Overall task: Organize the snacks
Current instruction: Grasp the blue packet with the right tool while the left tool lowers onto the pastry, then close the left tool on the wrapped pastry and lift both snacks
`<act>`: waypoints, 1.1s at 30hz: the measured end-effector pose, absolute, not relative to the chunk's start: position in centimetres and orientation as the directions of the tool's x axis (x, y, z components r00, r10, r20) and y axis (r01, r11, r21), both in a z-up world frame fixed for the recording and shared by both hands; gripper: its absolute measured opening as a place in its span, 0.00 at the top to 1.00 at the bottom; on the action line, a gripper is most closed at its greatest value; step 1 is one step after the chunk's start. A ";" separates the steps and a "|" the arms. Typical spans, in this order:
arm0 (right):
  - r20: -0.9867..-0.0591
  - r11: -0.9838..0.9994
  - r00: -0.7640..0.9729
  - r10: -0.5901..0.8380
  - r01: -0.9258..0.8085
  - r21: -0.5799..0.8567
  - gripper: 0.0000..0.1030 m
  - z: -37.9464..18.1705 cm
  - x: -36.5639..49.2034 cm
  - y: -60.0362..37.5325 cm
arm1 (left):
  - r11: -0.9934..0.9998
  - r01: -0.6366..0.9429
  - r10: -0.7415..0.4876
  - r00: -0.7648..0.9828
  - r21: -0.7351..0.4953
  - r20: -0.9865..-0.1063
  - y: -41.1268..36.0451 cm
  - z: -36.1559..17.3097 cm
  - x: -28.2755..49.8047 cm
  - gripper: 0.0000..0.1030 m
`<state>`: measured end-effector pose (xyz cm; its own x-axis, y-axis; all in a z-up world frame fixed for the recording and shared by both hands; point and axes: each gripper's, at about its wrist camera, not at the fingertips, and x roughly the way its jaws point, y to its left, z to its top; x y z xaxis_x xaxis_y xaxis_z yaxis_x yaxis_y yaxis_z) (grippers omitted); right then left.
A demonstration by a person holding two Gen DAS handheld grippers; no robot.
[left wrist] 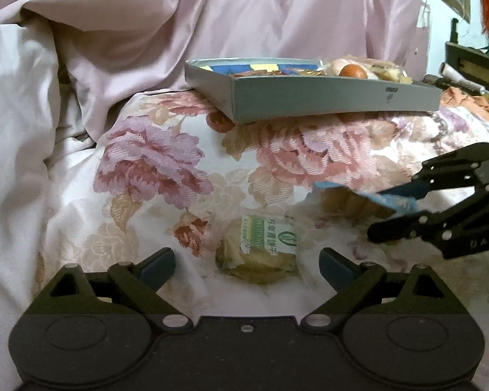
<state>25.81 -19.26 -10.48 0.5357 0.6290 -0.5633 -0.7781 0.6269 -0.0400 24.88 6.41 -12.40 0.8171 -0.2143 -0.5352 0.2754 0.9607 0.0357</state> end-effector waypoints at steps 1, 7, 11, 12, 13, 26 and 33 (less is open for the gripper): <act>-0.560 0.633 0.538 0.630 -0.774 -0.032 0.57 -10.4 26.0 -19.3 | 0.961 0.272 -0.208 0.818 0.042 -0.536 6.3 -12.5 25.0 0.08; -0.523 0.649 0.543 0.657 -0.760 0.026 0.53 -10.5 27.7 -19.1 | 0.967 0.228 -0.136 0.839 0.114 -0.526 5.2 -12.5 25.7 0.14; -0.494 0.651 0.552 0.672 -0.758 0.039 0.49 -10.7 28.4 -18.6 | 0.961 0.232 -0.122 0.843 0.150 -0.524 4.2 -12.5 26.1 0.21; -0.490 0.651 0.554 0.673 -0.758 0.039 0.47 -10.8 28.5 -18.4 | 0.959 0.239 -0.123 0.839 0.156 -0.530 4.0 -12.6 26.1 0.24; -0.485 0.651 0.556 0.675 -0.758 0.036 0.46 -10.8 28.6 -18.3 | 0.957 0.243 -0.124 0.836 0.158 -0.535 3.8 -12.7 26.3 0.24; -0.424 0.644 0.613 0.667 -0.760 -0.085 0.41 -10.7 29.6 -16.1 | 0.982 0.145 -0.056 0.836 0.122 -0.546 3.1 -12.7 27.2 0.28; -0.373 0.635 0.657 0.655 -0.747 -0.198 0.31 -10.5 29.3 -15.5 | 0.986 0.098 -0.007 0.835 0.137 -0.551 2.2 -12.5 26.8 0.34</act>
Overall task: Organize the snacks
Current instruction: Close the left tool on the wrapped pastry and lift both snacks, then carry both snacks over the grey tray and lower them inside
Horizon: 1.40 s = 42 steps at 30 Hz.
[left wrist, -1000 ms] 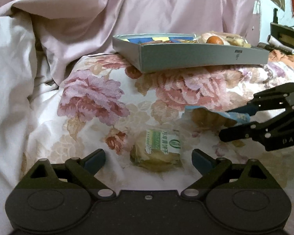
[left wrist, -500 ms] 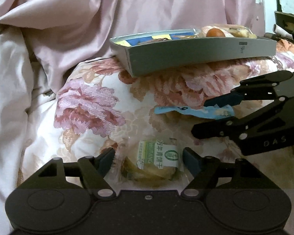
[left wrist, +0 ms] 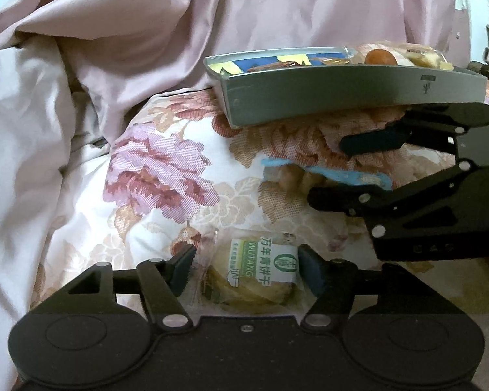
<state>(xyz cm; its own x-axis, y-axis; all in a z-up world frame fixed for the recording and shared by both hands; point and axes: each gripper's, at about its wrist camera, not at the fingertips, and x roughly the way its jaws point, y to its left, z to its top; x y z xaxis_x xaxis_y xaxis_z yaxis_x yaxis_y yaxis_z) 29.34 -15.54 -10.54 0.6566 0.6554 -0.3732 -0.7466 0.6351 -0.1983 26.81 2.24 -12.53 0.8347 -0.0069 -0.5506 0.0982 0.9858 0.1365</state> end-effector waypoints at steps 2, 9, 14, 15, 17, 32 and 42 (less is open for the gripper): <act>-0.368 0.619 0.650 0.665 -0.755 -0.215 0.44 -10.6 29.1 -15.4 | 0.988 0.081 0.004 0.833 0.129 -0.553 2.1 -12.5 26.6 0.34; -0.390 0.591 0.630 0.672 -0.773 -0.230 0.77 -10.7 28.6 -14.8 | 0.996 0.008 0.046 0.829 0.093 -0.557 1.3 -12.5 26.1 0.43; -0.430 0.641 0.602 0.673 -0.765 -0.068 0.80 -9.7 29.4 -16.0 | 0.997 -0.036 0.068 0.797 0.065 -0.601 0.7 -12.0 25.9 0.45; -0.438 0.649 0.598 0.671 -0.760 -0.042 0.80 -9.5 29.6 -16.4 | 0.998 -0.049 0.070 0.789 0.050 -0.610 0.7 -11.9 25.8 0.45; -0.444 0.673 0.604 0.662 -0.740 -0.003 0.81 -9.2 29.6 -17.0 | 0.997 -0.076 0.071 0.774 0.020 -0.629 0.7 -11.7 25.7 0.46; -0.515 0.776 0.619 0.594 -0.611 0.161 0.82 -7.4 25.7 -23.6 | 0.984 -0.135 0.027 0.751 -0.114 -0.659 -1.7 -10.7 21.7 0.47; -0.513 0.793 0.619 0.595 -0.554 0.252 0.82 -6.3 22.6 -26.0 | 0.973 -0.121 -0.025 0.790 -0.197 -0.613 -3.7 -9.5 19.8 0.47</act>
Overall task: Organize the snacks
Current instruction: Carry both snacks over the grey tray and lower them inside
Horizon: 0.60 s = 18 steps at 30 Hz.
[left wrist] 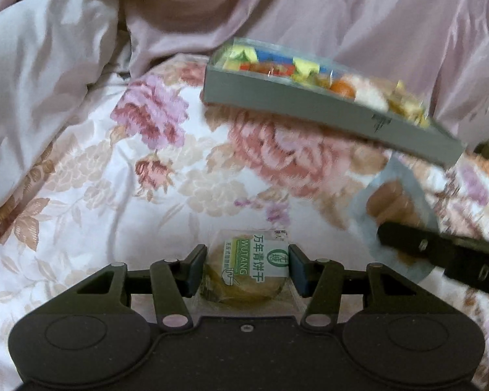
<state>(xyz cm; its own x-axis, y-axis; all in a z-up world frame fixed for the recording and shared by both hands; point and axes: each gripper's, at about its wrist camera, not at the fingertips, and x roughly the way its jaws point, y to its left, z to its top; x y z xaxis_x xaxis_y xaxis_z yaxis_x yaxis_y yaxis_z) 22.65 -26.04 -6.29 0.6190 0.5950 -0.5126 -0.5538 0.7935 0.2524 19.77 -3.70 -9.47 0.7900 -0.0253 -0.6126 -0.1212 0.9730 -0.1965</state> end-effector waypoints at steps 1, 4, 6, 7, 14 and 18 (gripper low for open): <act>-0.511 0.793 0.617 0.598 -0.546 0.270 0.82 -6.3 22.4 -26.3 | 0.972 -0.121 -0.027 0.797 -0.204 -0.603 -3.9 -9.2 19.6 0.47; -0.500 0.793 0.621 0.604 -0.530 0.300 0.82 -6.1 21.7 -26.8 | 0.968 -0.125 -0.024 0.819 -0.219 -0.573 -4.4 -8.4 19.3 0.47; -0.490 0.794 0.629 0.604 -0.531 0.296 0.82 -5.8 21.2 -26.9 | 0.965 -0.127 -0.020 0.834 -0.228 -0.552 -4.7 -7.7 19.1 0.47; -0.484 0.793 0.632 0.605 -0.535 0.293 0.82 -5.7 20.9 -26.9 | 0.965 -0.128 -0.018 0.840 -0.231 -0.542 -4.7 -7.4 19.0 0.47; -0.389 0.794 0.693 0.606 -0.558 0.242 0.82 -4.2 19.6 -26.8 | 0.958 -0.143 0.007 0.878 -0.250 -0.479 -4.9 -4.8 19.6 0.47; -0.302 0.808 0.750 0.588 -0.553 0.202 0.82 -3.5 19.1 -27.2 | 0.948 -0.165 0.024 0.890 -0.273 -0.455 -4.7 -3.4 20.6 0.47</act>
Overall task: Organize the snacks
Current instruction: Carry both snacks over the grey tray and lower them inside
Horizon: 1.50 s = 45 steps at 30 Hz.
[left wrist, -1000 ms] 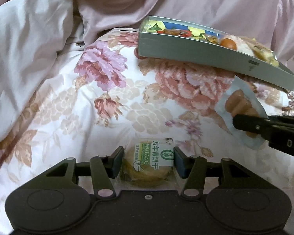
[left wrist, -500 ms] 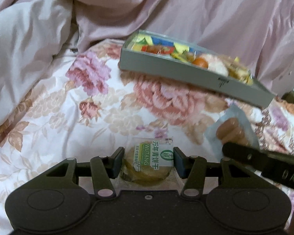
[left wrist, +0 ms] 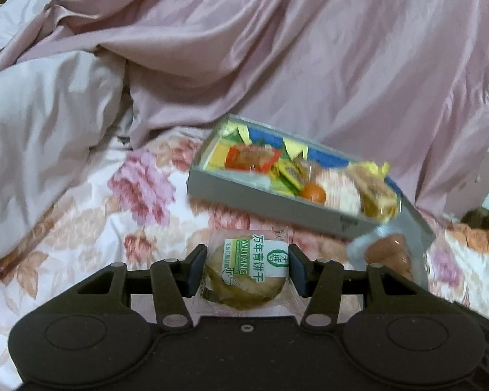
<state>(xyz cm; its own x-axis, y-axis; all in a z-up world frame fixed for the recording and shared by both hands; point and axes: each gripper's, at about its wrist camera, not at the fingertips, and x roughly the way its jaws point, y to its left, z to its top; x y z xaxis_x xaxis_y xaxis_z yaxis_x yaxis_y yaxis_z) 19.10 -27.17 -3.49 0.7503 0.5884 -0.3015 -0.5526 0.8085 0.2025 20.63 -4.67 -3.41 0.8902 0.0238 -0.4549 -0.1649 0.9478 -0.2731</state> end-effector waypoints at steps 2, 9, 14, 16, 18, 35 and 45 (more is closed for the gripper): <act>-0.270 0.812 0.765 0.584 -0.544 0.213 0.82 -3.2 19.2 -27.5 | 0.948 -0.169 0.031 0.893 -0.271 -0.449 -4.6 -2.8 21.2 0.47; -0.182 0.812 0.803 0.567 -0.510 0.282 0.82 -2.5 20.6 -28.5 | 0.951 -0.165 0.046 0.912 -0.263 -0.407 -4.8 -0.4 23.4 0.47; -0.135 0.821 0.831 0.540 -0.485 0.302 0.82 -2.4 22.0 -29.2 | 0.963 -0.148 0.051 0.921 -0.225 -0.387 -5.4 0.5 25.5 0.47; -0.122 0.828 0.843 0.524 -0.471 0.304 0.82 -2.5 22.5 -29.5 | 0.965 -0.144 0.050 0.922 -0.219 -0.384 -5.6 0.8 26.7 0.47; -0.109 0.834 0.854 0.509 -0.457 0.309 0.82 -2.5 23.5 -29.7 | 0.967 -0.138 0.048 0.922 -0.212 -0.384 -5.7 1.0 27.9 0.47; -0.005 0.888 0.904 0.429 -0.420 0.184 0.82 -3.2 31.0 -28.1 | 0.976 -0.144 0.068 0.914 -0.161 -0.401 -7.0 -0.6 36.4 0.47; -0.081 0.898 0.901 0.426 -0.410 0.159 0.82 -3.9 33.4 -27.0 | 0.976 -0.134 0.045 0.897 -0.172 -0.440 -7.6 -2.2 39.1 0.47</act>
<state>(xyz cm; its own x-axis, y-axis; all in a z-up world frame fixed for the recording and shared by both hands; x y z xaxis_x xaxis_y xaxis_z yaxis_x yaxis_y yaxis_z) 33.43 -27.04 -3.94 0.9011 0.4259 -0.0813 -0.4100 0.8981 0.1593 39.06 -7.63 -2.15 0.8968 0.0450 -0.4400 -0.1335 0.9759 -0.1723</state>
